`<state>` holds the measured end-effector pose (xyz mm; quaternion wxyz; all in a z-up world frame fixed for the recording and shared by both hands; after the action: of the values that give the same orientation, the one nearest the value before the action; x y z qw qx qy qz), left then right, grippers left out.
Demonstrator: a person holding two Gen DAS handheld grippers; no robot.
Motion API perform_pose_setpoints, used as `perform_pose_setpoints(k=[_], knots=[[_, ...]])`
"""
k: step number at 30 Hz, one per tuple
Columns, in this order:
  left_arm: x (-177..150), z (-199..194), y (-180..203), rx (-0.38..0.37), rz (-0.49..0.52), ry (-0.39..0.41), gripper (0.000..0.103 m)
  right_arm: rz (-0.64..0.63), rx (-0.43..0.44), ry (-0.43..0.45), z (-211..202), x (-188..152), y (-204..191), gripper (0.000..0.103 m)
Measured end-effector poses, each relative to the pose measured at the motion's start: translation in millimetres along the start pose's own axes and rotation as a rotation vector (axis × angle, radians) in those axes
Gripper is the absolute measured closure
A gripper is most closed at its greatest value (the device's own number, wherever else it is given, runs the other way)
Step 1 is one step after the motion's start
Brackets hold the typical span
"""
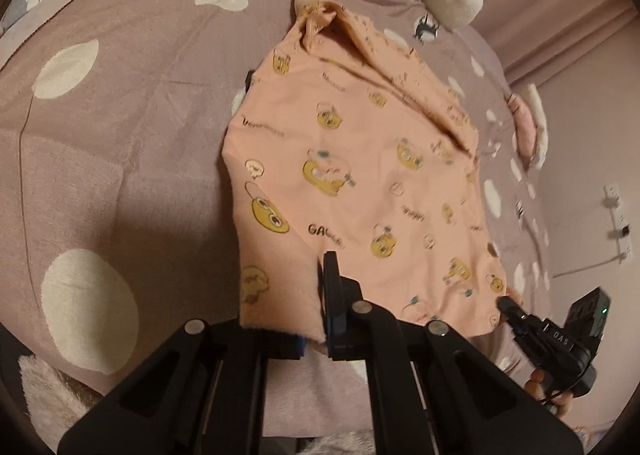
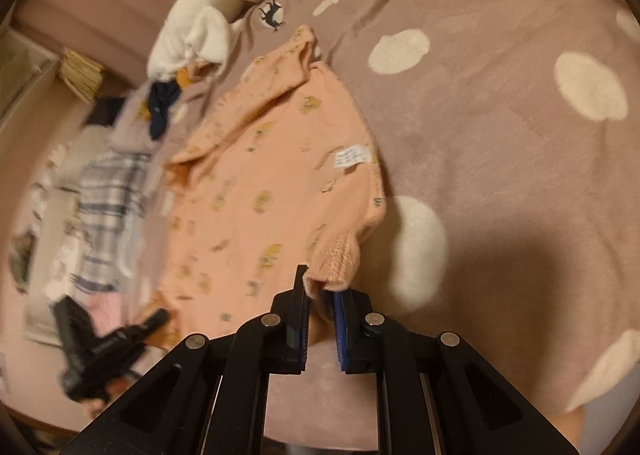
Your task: Fold small clothes
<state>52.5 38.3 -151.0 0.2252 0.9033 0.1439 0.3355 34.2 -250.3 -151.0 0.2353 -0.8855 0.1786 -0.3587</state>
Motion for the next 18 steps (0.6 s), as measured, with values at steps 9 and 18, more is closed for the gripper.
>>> perform_pose_setpoints(k=[9,18], knots=[[-13,10,-16,0.03,-0.019,-0.038,0.099,-0.047,-0.182,0.021,-9,17,39,0.032],[1,-1,-5,0.024,-0.013,0.01,0.1,0.02,-0.016,-0.045,29,14,22,0.081]])
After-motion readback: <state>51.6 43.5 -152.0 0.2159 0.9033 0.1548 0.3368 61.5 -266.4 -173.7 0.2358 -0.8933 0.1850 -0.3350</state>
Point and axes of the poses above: each gripper's, at about its wrist camera, not at the fingertips, and z roughly the way its jaws point, y to its right, x to its top, the point moved 7 cm from there along z, roughly the way its jaws point, and after that the axes turned 15 degrees about y, right-handed, at the moved point
